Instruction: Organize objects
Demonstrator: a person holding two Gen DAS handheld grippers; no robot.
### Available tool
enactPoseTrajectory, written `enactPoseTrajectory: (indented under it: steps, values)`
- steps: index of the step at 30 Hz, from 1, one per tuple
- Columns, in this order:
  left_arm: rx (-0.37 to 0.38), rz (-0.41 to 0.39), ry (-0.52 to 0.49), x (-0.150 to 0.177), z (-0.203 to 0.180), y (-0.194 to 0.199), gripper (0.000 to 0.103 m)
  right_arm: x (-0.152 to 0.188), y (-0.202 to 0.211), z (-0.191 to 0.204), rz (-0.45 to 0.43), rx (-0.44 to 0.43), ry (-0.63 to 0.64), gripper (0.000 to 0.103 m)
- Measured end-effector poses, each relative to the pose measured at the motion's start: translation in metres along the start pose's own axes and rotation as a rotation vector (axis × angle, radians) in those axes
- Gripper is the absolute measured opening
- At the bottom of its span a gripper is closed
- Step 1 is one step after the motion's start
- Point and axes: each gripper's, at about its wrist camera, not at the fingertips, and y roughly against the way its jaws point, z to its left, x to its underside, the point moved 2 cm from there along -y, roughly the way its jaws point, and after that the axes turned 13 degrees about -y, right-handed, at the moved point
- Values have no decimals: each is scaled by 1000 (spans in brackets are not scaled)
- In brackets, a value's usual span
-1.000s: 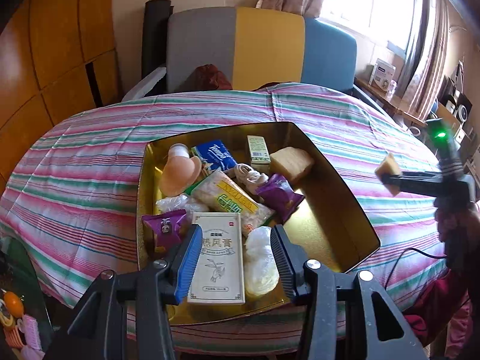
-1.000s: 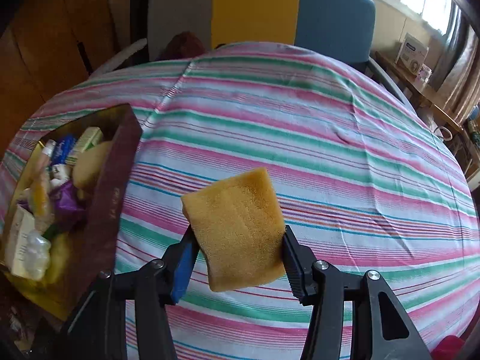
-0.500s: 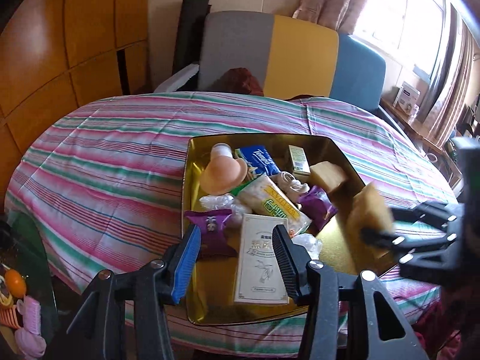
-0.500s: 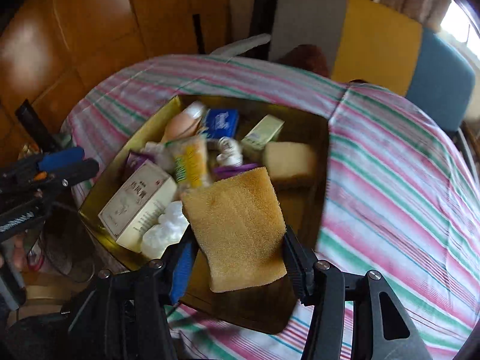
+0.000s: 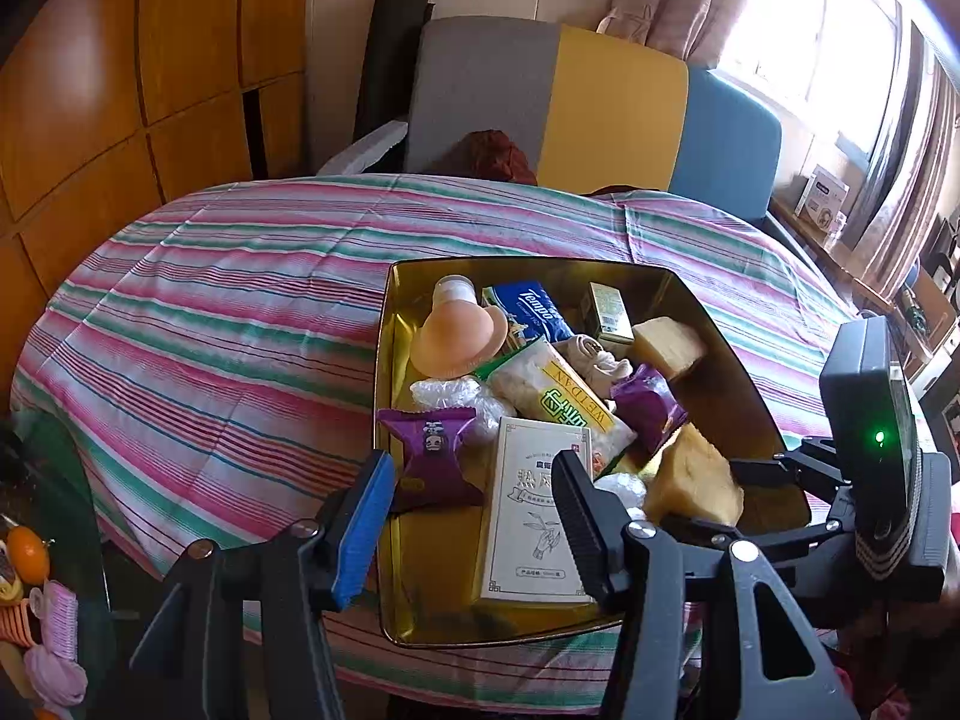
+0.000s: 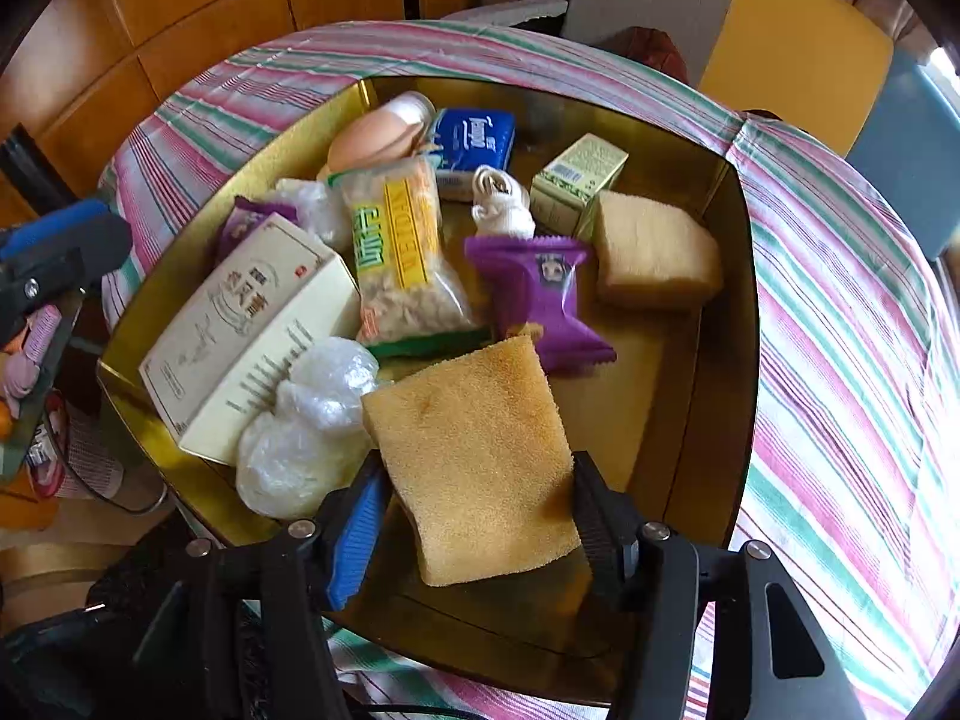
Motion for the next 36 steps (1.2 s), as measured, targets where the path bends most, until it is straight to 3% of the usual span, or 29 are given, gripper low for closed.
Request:
enactPoseTrajectory:
  steps: [6,10,18,22,30,36]
  values:
    - [-79,-27,-28,-4,-4,6,55,4,9,-3,-38,-13,-23,79]
    - [-122,-45,-35,-7,-5,12,55,8,21,-6,-87,-27,-50,83]
    - [-132,-68,-31,-10,-13,21,56,16,52,-10,-242,-21,-151,87]
    - [-168,-77,-34,-11,-19,27,65,22,67,-12,-340,13,-212,89]
    - [-164,-117,-2,-7,-25,37,65,28,98,-27,-497,39,-319,98]
    - [-156,-128,5,-3,-28,39,65,28,103,-25,-515,48,-312,102]
